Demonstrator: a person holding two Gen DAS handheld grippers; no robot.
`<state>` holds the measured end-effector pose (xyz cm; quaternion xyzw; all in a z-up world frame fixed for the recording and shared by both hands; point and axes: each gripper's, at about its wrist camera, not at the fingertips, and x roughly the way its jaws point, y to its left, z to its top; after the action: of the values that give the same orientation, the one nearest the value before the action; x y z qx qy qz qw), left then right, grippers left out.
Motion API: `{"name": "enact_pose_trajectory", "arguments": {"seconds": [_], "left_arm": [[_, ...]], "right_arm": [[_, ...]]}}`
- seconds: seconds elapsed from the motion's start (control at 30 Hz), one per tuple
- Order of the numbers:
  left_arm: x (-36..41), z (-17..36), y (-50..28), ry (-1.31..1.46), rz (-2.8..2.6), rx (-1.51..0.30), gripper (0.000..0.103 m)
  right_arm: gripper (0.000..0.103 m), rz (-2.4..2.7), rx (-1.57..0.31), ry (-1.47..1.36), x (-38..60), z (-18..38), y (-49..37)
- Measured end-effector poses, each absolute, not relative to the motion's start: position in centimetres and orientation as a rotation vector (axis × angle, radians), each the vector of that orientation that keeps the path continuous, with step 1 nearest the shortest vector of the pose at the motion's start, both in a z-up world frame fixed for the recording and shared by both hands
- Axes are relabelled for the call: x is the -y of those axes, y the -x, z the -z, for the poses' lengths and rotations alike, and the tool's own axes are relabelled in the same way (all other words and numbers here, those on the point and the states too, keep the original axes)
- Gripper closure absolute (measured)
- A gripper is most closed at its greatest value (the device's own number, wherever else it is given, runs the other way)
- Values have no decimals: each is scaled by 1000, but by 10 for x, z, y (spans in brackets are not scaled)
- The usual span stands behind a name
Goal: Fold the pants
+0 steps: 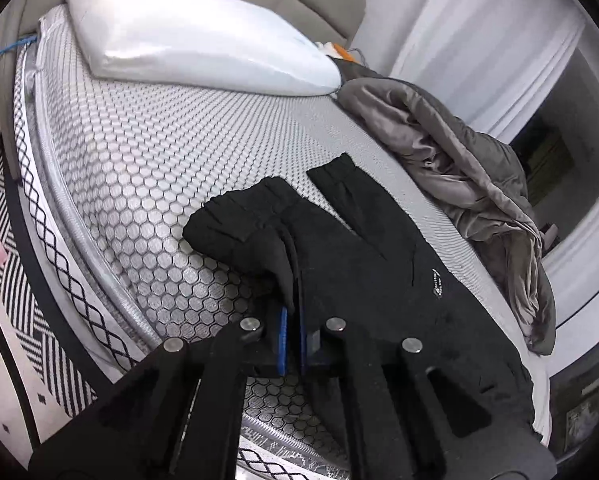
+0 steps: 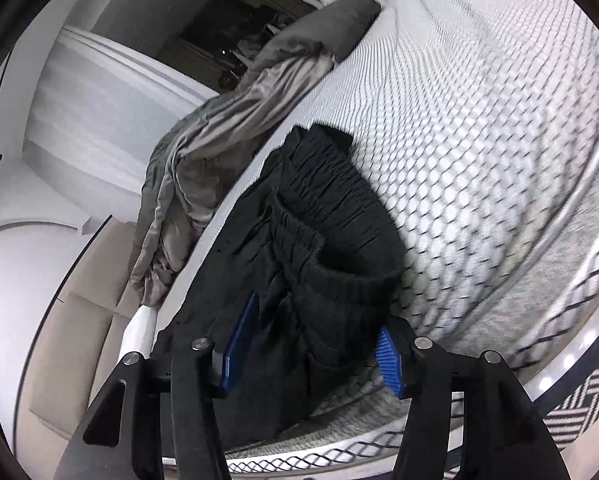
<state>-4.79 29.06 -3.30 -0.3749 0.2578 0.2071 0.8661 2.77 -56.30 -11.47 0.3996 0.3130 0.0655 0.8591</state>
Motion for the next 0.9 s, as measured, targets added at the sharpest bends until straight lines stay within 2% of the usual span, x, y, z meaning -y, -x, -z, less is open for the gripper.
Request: {"name": "enact_pose_trajectory", "arguments": {"seconds": [0.03,0.1,0.27,0.3,0.37,0.47,0.53,0.57,0.6,0.63,0.67,0.8,0.9], "left_arm": [[-291,35,46,792,-437,-547,101],[-293,36,46,804,-435,-553,101],[-291,43,56,786,-428,-590,101],[-292,49,56,788,-433,-607,101],[-295,58,56,827,-422,-614,101],[-297,58,55,840,-414,-606,101],[-298,59,52,829,-414,-608,101],[-298,59,52,823,-420,-609,101],[-299,59,53,824,-421,-607,101],[-299,58,56,828,-423,-600,102],[-300,55,61,833,-421,-590,102],[-301,45,83,797,-413,-576,102],[-306,43,94,800,-406,-582,103]], "right_arm": [[49,-141,-667,-839,559,115,-30],[89,-85,-666,-753,552,104,-25],[89,-46,-512,-705,553,75,25],[84,-38,-523,-702,553,78,27],[81,-79,-608,-739,556,93,16],[58,-129,-642,-824,561,109,6],[57,-135,-646,-837,561,111,-1],[59,-125,-653,-834,559,112,-6],[75,-115,-656,-822,556,112,-11],[84,-107,-656,-797,552,110,-13],[88,-100,-652,-777,550,107,-12],[91,-93,-569,-747,555,88,12],[91,-96,-596,-758,561,89,14]]}}
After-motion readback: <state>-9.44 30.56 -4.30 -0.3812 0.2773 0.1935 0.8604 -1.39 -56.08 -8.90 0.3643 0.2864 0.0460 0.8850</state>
